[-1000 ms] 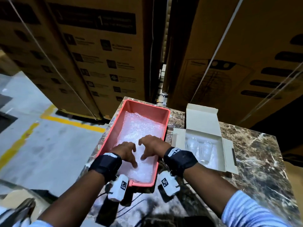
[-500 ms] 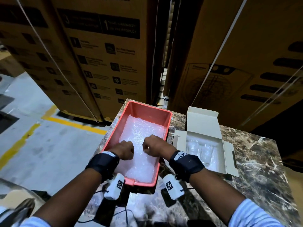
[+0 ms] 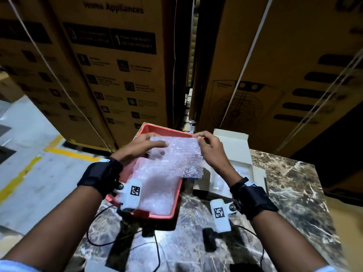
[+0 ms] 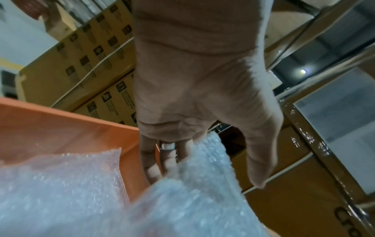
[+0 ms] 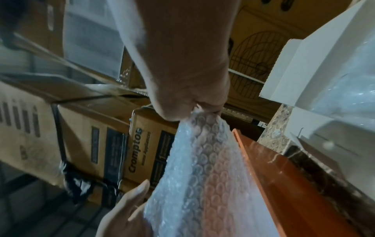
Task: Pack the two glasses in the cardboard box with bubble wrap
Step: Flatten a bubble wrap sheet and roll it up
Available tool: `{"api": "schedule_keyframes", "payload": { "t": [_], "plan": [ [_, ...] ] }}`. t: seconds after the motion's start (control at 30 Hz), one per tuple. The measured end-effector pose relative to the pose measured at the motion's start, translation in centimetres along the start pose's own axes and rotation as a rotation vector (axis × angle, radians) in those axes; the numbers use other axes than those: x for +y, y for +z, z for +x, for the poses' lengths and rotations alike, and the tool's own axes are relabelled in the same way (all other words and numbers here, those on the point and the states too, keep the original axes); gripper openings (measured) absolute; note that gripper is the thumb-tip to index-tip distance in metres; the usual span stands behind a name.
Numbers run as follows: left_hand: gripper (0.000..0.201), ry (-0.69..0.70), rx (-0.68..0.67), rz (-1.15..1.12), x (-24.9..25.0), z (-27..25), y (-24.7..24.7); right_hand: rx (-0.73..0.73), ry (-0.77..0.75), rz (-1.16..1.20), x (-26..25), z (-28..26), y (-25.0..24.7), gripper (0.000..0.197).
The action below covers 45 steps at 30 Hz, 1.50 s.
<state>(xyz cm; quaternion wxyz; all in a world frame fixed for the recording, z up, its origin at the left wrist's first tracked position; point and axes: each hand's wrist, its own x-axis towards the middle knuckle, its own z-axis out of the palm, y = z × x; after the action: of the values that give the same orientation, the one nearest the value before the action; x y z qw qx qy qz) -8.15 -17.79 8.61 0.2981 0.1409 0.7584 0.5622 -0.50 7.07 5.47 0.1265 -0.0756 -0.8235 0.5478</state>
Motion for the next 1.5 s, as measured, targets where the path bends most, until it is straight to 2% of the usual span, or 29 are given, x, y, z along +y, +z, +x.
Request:
{"api": "schedule_keyframes", "payload": {
  "t": [0.1, 0.17, 0.23, 0.27, 0.3, 0.33, 0.43, 0.53, 0.57, 0.63, 0.73, 0.8, 0.9, 0.97, 1.03, 1.1, 1.13, 1.2, 1.27, 1.37, 1.5],
  "plan": [
    [0.022, -0.038, -0.164, -0.111, 0.3, -0.4, 2.1, 0.145, 0.1, 0.071, 1.1, -1.6, -2.8, 0.022],
    [0.044, -0.072, -0.221, -0.137, -0.1, -0.2, 3.6, 0.195, 0.154, 0.089, 1.7, -2.8, -4.7, 0.022],
    [0.059, -0.099, -0.208, -0.157, -0.3, 0.0, 5.5, 0.208, 0.18, 0.041, 2.1, -4.0, -6.4, 0.021],
    [0.057, -0.096, -0.192, -0.153, 0.0, 0.1, 6.7, 0.21, 0.167, -0.023, 2.2, -4.7, -7.2, 0.019],
    [0.046, -0.083, -0.175, -0.155, 0.1, 0.1, 7.8, 0.205, 0.137, -0.096, 2.3, -5.3, -7.7, 0.02],
    [0.034, -0.068, -0.173, -0.153, 0.4, 0.2, 8.9, 0.195, 0.097, -0.155, 2.4, -6.1, -8.2, 0.026],
    [0.037, -0.038, -0.187, -0.095, 1.5, 0.2, 12.4, 0.092, 0.012, -0.279, 2.5, -8.6, -10.1, 0.051],
    [0.025, 0.019, -0.252, -0.065, 2.7, 0.0, 15.3, -0.137, 0.071, -0.243, 2.2, -11.0, -11.5, 0.078],
    [0.026, 0.021, -0.283, -0.057, 3.1, 0.0, 16.2, -0.161, 0.082, -0.216, 2.4, -11.6, -11.9, 0.082],
    [0.034, 0.01, -0.342, -0.062, 3.9, -0.2, 18.0, -0.144, 0.094, -0.142, 3.7, -12.5, -12.5, 0.069],
    [0.025, -0.016, -0.376, -0.019, 4.5, -0.1, 20.2, -0.126, 0.134, -0.022, 5.5, -13.7, -14.0, 0.026],
    [0.035, -0.052, -0.422, 0.04, 4.3, 0.0, 21.3, -0.082, 0.134, -0.041, 6.8, -14.8, -15.1, 0.01],
    [0.046, -0.117, -0.512, 0.147, 3.7, -0.3, 22.7, 0.08, 0.159, -0.024, 8.5, -16.8, -16.8, 0.016],
    [0.042, -0.142, -0.554, 0.194, 2.7, -0.4, 23.8, 0.198, 0.203, -0.004, 9.6, -18.3, -17.9, 0.025],
    [0.033, -0.18, -0.512, 0.184, 1.5, -0.4, 25.0, 0.269, 0.23, 0.049, 10.2, -20.1, -18.9, 0.032],
    [0.038, -0.217, -0.438, 0.179, 0.0, -0.3, 25.8, 0.293, 0.23, 0.053, 10.8, -21.9, -19.9, 0.044],
    [0.033, -0.224, -0.427, 0.179, -0.8, -0.2, 26.0, 0.312, 0.237, 0.022, 11.3, -22.7, -20.4, 0.046],
    [0.02, -0.228, -0.414, 0.168, -2.4, -0.1, 26.4, 0.357, 0.286, -0.051, 13.2, -24.3, -21.8, 0.04],
    [0.016, -0.239, -0.324, 0.202, -3.7, -0.2, 26.8, 0.406, 0.348, -0.125, 15.3, -26.0, -22.9, 0.027],
    [0.027, -0.274, -0.224, 0.169, -6.2, -0.1, 27.0, 0.414, 0.42, -0.209, 17.7, -28.0, -24.4, 0.025],
    [0.045, -0.328, -0.139, 0.216, -8.9, 0.1, 26.9, 0.437, 0.569, -0.298, 20.6, -30.3, -25.7, 0.044]
  ]
}}
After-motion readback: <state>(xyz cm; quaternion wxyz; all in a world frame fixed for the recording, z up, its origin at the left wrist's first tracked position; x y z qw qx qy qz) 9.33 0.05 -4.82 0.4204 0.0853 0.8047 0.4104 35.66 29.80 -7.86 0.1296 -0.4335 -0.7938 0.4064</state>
